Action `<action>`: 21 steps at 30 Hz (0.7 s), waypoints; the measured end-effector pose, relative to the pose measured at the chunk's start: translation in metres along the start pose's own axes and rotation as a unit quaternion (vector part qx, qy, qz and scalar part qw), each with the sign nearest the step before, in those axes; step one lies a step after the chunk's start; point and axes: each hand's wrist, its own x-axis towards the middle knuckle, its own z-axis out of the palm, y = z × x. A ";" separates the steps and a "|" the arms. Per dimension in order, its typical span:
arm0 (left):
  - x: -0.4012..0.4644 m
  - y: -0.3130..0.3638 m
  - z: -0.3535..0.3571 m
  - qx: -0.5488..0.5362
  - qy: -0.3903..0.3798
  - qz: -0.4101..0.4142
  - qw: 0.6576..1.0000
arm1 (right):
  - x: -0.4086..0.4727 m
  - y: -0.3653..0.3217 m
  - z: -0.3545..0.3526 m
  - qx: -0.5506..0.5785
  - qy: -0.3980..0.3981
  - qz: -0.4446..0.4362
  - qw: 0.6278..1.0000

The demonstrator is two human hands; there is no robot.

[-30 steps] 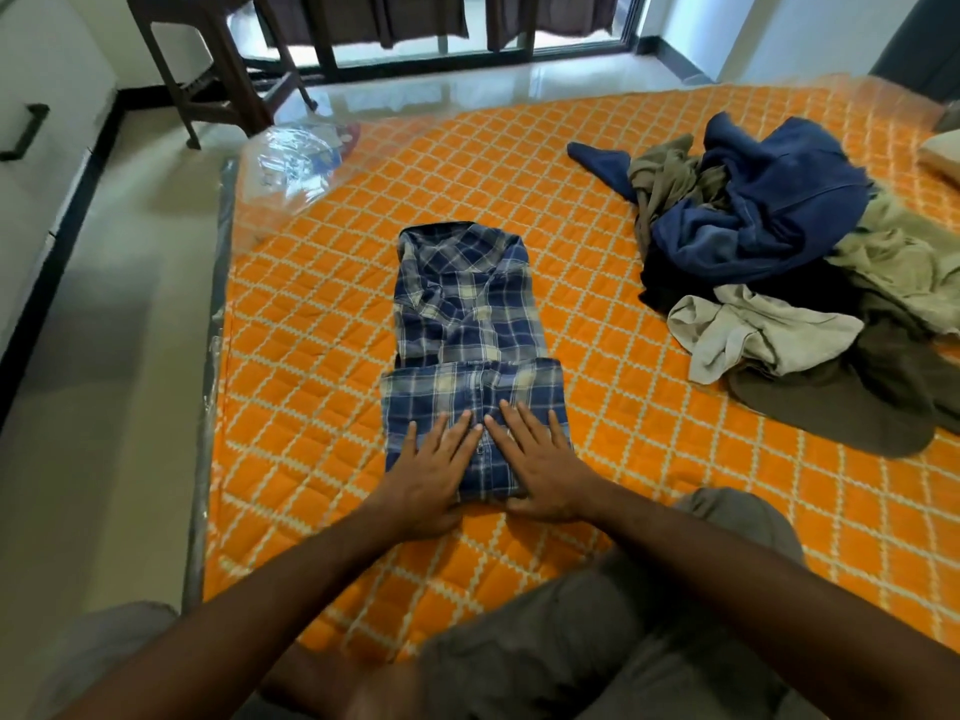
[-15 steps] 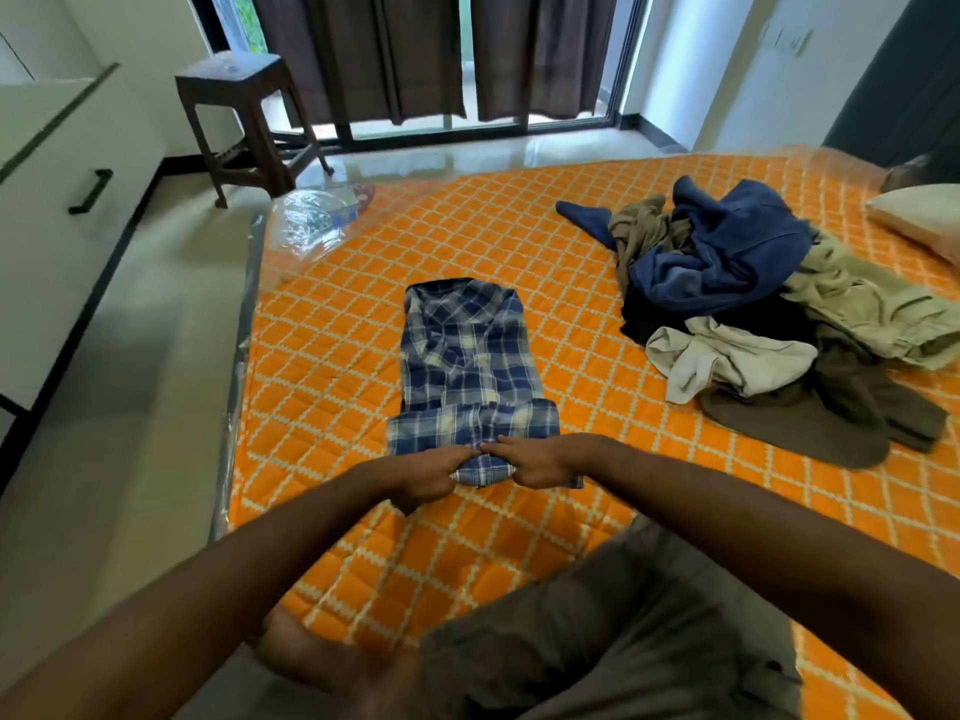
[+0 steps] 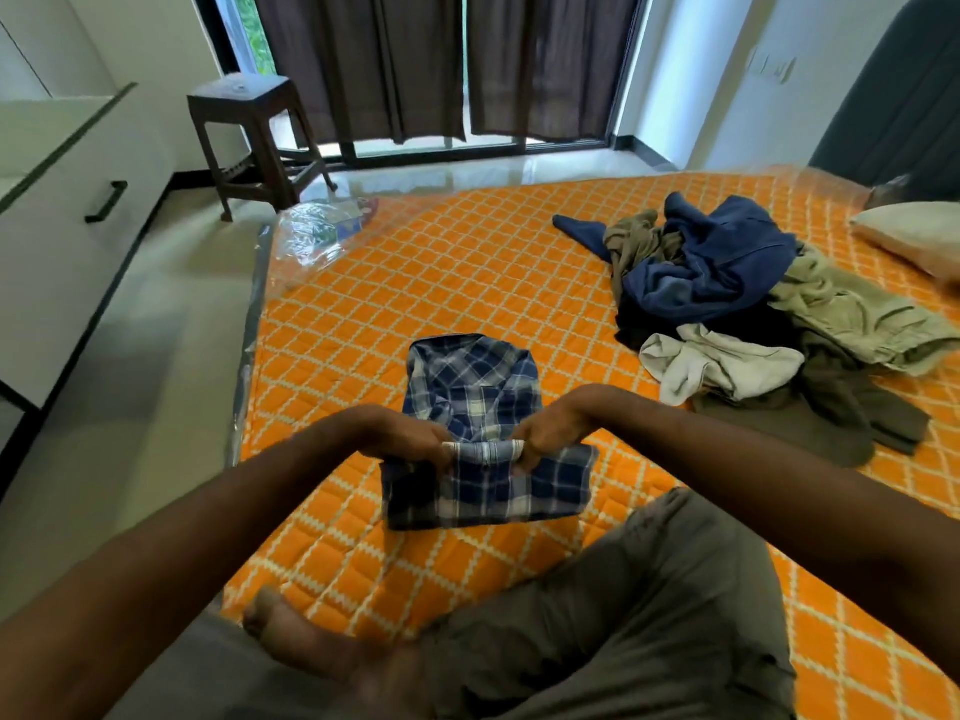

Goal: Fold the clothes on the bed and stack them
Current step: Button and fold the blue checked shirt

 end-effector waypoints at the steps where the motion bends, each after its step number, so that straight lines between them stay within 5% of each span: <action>1: 0.000 0.000 -0.009 0.016 0.025 0.013 0.999 | 0.003 0.002 -0.012 -0.018 0.016 -0.003 1.000; 12: 0.051 -0.043 -0.108 0.093 0.392 0.073 0.912 | 0.048 0.014 -0.132 -0.097 0.200 -0.005 0.975; 21: 0.119 -0.081 -0.127 0.032 0.491 0.070 0.868 | 0.116 0.035 -0.143 -0.126 0.313 0.045 0.940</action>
